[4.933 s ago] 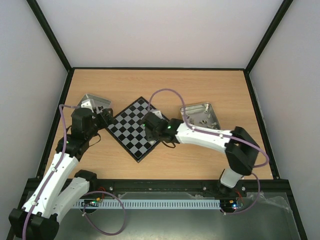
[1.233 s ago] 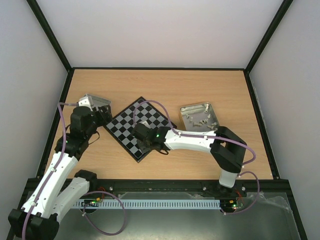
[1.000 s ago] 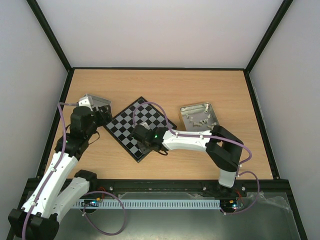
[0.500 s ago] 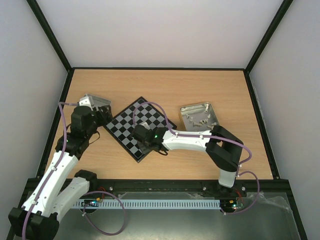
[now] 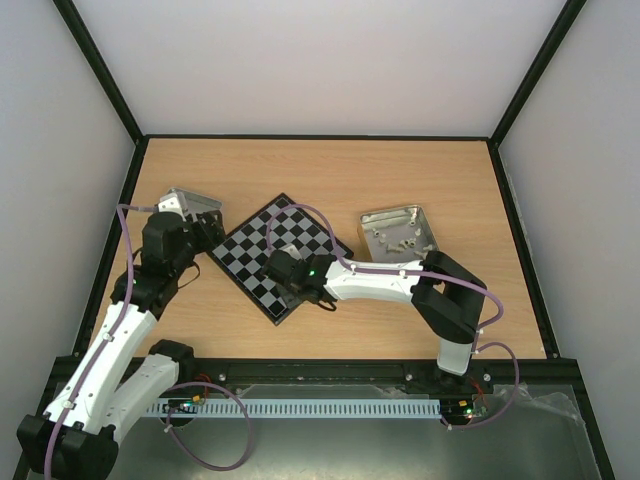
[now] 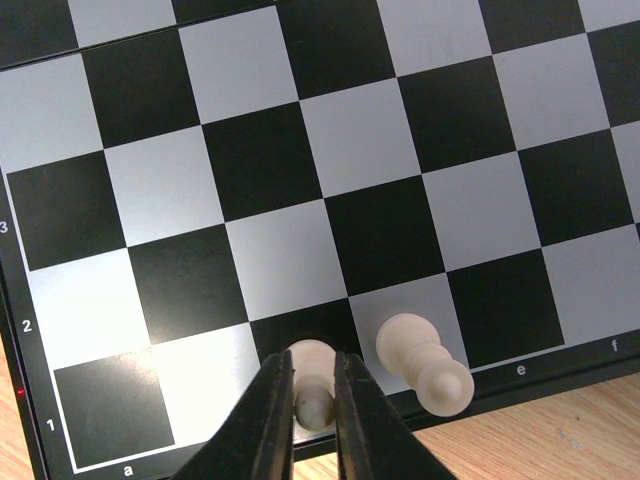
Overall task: Set up the chess pieces on the board
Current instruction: Place the chess piece on the chessboard, then pick up the chess piece from the storage box.
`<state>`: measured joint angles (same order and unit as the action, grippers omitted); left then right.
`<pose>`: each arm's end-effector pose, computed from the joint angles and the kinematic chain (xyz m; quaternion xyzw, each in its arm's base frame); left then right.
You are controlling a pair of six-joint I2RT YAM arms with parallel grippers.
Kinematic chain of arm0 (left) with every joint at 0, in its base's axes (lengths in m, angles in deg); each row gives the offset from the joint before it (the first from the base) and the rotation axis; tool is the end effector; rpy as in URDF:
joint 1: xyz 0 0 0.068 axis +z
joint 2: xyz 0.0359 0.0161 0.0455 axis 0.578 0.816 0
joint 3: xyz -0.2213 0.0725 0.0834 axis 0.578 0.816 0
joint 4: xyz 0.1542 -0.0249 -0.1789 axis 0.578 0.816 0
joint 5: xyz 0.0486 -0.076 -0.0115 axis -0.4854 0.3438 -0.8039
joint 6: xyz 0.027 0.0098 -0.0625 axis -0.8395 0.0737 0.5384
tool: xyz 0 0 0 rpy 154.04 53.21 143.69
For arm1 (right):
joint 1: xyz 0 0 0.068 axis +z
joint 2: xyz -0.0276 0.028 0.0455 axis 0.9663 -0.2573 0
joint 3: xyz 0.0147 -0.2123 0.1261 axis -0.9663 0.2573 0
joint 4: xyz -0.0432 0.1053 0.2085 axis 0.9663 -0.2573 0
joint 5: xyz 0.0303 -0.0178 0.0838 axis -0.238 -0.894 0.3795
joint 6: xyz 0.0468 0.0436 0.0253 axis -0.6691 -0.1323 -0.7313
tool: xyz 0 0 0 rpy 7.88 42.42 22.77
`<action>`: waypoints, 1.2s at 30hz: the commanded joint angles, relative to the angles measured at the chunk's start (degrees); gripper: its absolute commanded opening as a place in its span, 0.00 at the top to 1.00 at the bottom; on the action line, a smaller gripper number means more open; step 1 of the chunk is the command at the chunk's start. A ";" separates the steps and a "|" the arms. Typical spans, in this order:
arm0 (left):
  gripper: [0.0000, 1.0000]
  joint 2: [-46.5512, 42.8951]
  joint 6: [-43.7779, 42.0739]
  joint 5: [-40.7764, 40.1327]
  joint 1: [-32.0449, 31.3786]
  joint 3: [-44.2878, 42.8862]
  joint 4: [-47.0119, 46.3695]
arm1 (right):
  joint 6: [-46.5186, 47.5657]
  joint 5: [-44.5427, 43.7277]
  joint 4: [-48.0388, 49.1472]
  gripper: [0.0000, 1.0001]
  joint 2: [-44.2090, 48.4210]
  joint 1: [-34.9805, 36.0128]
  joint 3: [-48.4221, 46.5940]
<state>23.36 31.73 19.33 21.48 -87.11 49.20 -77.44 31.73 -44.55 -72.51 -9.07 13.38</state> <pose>0.1870 -0.0402 0.2765 -0.1521 0.8141 -0.1745 0.5325 0.1489 0.3205 0.1531 -0.2900 0.9262 0.1402 0.1957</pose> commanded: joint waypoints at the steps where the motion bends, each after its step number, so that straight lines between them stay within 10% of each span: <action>1: 0.12 0.04 0.09 0.10 -0.06 0.44 -0.48 | -0.29 -0.98 -2.01 0.81 0.34 0.26 -0.77; 16: 0.12 -0.65 -0.14 0.55 -0.01 -0.02 -0.37 | -5.56 -11.52 0.94 0.73 12.62 -2.33 -0.31; 36: 0.11 -1.89 -3.08 8.42 -0.04 1.60 -5.30 | -2.87 -1.27 4.72 0.55 20.36 -39.82 15.77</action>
<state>22.44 29.79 25.89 21.48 -86.45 46.32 -82.56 25.13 -42.19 -49.23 -45.49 27.81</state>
